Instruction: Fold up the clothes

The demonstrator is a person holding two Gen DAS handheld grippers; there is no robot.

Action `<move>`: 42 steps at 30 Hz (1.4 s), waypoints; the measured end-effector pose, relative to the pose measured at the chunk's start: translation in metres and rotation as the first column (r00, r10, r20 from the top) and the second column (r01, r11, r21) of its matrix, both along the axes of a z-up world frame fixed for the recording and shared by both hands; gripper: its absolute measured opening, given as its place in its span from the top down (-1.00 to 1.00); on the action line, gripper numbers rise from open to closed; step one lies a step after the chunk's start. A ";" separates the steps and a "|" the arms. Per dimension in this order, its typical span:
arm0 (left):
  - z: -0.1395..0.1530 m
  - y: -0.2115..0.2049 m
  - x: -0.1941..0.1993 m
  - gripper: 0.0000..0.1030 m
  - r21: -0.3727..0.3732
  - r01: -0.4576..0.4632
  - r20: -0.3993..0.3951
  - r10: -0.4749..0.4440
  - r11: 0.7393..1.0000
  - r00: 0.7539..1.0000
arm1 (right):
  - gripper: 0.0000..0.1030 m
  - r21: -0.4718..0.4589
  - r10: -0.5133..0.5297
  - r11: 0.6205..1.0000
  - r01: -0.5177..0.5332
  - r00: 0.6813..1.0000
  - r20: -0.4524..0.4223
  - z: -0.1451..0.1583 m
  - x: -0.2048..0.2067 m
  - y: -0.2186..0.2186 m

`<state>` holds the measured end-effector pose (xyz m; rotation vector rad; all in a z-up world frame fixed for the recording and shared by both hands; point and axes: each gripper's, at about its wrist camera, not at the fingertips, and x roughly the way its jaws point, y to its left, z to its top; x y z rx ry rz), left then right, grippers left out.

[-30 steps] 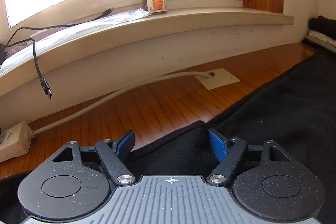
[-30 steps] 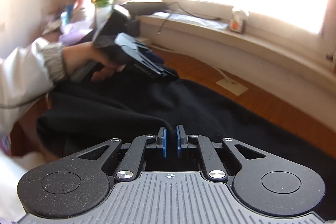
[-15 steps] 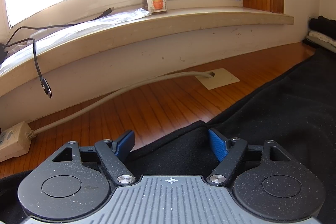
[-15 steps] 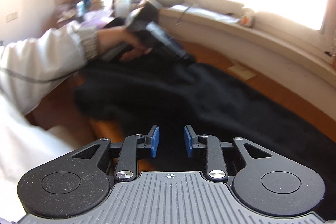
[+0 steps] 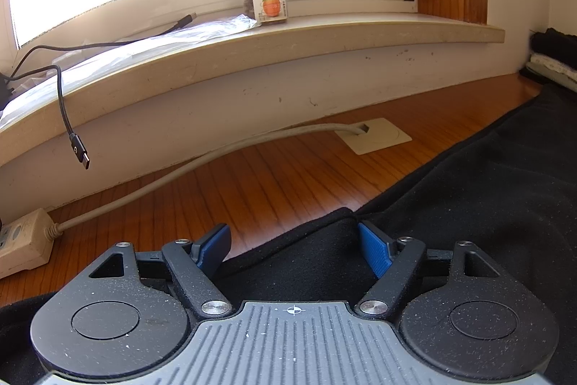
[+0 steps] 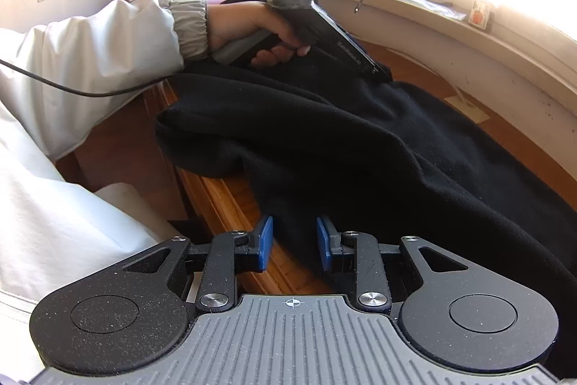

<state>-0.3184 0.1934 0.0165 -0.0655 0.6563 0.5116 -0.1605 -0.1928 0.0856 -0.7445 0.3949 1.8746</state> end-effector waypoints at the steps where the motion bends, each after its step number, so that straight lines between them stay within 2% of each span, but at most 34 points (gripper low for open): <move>1: 0.000 0.000 -0.001 -0.60 -0.001 -0.002 0.003 0.002 1.000 1.000 | 0.57 0.000 0.000 1.000 0.000 1.000 -0.003 0.000 0.001 0.001; 2: 0.001 0.000 -0.002 -0.61 0.000 -0.001 0.003 0.001 1.000 1.000 | 0.67 -0.003 0.000 1.000 0.000 1.000 -0.008 -0.001 0.004 0.001; 3: 0.001 0.000 -0.003 -0.62 0.003 0.003 0.001 -0.003 1.000 1.000 | 0.85 -0.011 0.003 1.000 -0.003 1.000 -0.024 -0.001 0.007 0.002; 4: 0.002 0.000 -0.004 -0.62 0.004 0.008 -0.001 -0.008 1.000 1.000 | 0.90 -0.022 0.003 1.000 -0.004 0.998 -0.057 -0.001 0.013 0.003; 10: 0.002 0.015 -0.011 -0.63 -0.070 0.034 0.021 -0.033 0.997 0.999 | 0.94 -0.061 0.003 0.998 -0.010 0.992 -0.122 0.003 0.032 -0.004; 15: 0.002 0.024 -0.016 -0.64 -0.112 0.038 0.045 -0.033 0.993 0.998 | 0.97 -0.098 0.075 0.991 -0.089 0.988 -0.138 0.005 0.025 -0.021; 18: 0.001 0.022 -0.015 -0.65 -0.097 0.036 0.035 -0.033 0.995 0.999 | 0.97 -0.068 0.066 0.995 -0.071 0.995 -0.069 0.006 0.016 -0.029; 20: 0.001 0.018 -0.012 -0.65 -0.077 0.036 0.019 -0.035 0.996 0.999 | 0.96 -0.015 0.034 0.999 -0.034 0.999 -0.005 0.011 0.015 -0.030; 23: 0.001 0.015 -0.011 -0.65 -0.059 0.036 0.010 -0.036 0.998 0.999 | 0.83 0.058 -0.023 0.998 0.019 0.997 0.069 0.017 0.015 -0.024; 25: 0.000 0.014 -0.011 -0.65 -0.056 0.035 0.009 -0.035 0.998 0.999 | 0.51 0.098 -0.035 0.995 0.021 0.990 0.140 0.018 0.013 -0.018; 28: 0.000 0.013 -0.011 -0.65 -0.045 0.035 0.008 -0.035 0.998 0.999 | 0.36 0.136 -0.039 0.991 0.005 0.968 0.248 0.013 0.010 -0.009; 35: 0.000 0.014 -0.011 -0.65 -0.051 0.034 0.009 -0.033 0.998 0.999 | 0.36 0.127 -0.047 0.992 0.006 0.947 0.318 -0.006 0.015 0.012; 36: 0.000 0.014 -0.011 -0.65 -0.052 0.034 0.009 -0.033 0.998 0.999 | 0.42 0.128 -0.046 0.992 0.003 0.941 0.335 -0.009 0.014 0.014; 38: 0.000 0.013 -0.011 -0.65 -0.052 0.033 0.009 -0.032 0.998 0.999 | 0.83 0.164 -0.081 0.986 0.022 0.931 0.356 -0.010 0.013 0.015; 42: 0.000 0.014 -0.011 -0.65 -0.051 0.034 0.009 -0.033 0.998 0.999 | 0.93 0.170 -0.093 0.984 0.048 0.960 0.265 0.009 0.024 0.005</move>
